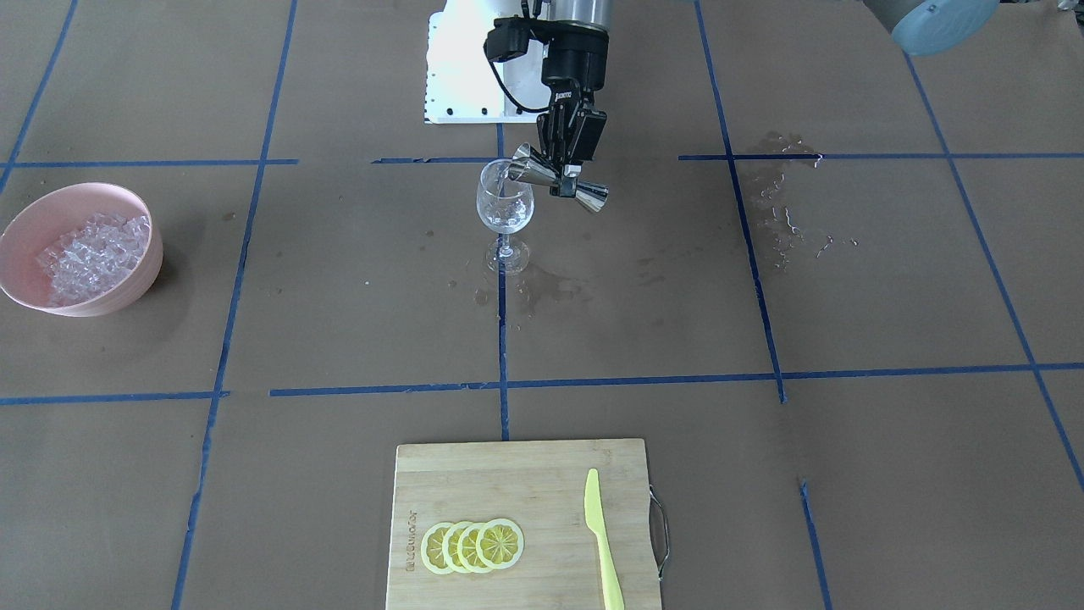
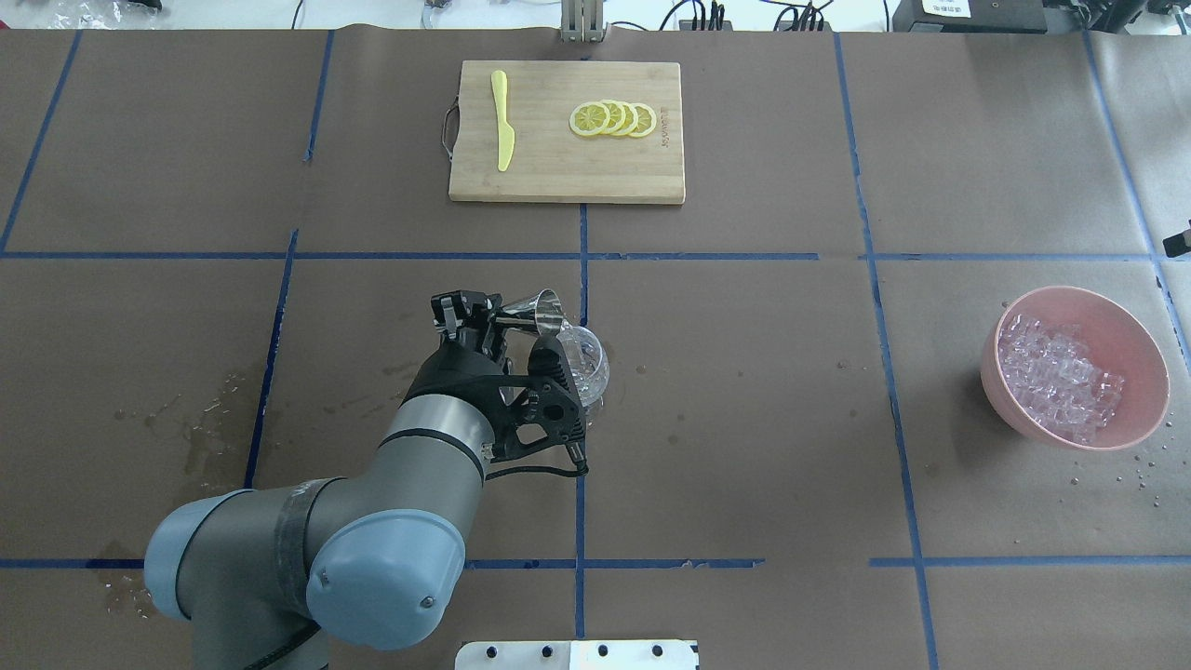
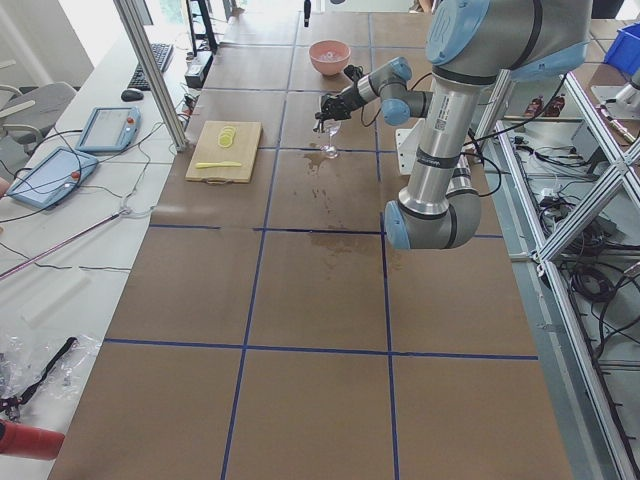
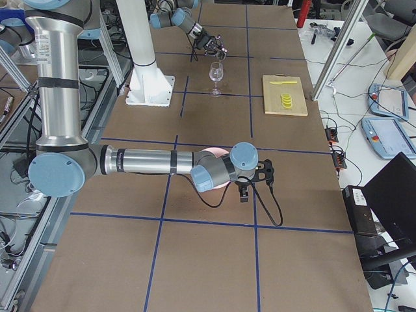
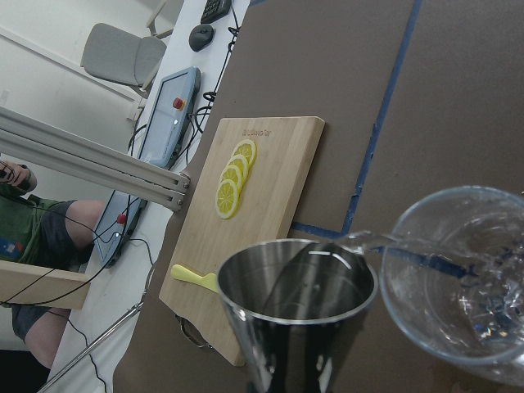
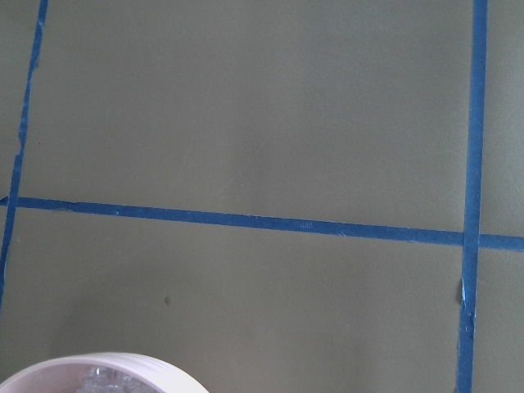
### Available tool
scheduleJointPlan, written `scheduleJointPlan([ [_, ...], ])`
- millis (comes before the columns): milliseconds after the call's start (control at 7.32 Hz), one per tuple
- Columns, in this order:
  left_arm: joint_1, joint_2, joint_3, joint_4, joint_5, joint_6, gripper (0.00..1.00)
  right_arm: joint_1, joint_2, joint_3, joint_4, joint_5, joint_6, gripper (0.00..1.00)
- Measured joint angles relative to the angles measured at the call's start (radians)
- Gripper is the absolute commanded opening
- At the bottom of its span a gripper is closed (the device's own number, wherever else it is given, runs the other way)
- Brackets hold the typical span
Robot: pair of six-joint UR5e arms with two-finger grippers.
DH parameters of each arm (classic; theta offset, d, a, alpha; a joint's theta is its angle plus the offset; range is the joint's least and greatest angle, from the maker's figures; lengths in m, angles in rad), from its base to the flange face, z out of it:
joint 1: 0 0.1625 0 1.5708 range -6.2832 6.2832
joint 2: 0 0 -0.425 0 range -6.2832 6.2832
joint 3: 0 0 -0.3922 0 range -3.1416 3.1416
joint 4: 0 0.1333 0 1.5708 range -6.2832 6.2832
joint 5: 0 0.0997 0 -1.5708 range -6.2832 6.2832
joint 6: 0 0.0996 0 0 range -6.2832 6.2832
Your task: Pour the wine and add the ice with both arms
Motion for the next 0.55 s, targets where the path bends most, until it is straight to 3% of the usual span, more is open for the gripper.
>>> scheduleJointPlan([
  [546,0.001,-0.059,0.000,0.142,-0.014,0.193,0.00,0.000,-0.002,-0.001,0.000,0.000,0.000,1.00],
])
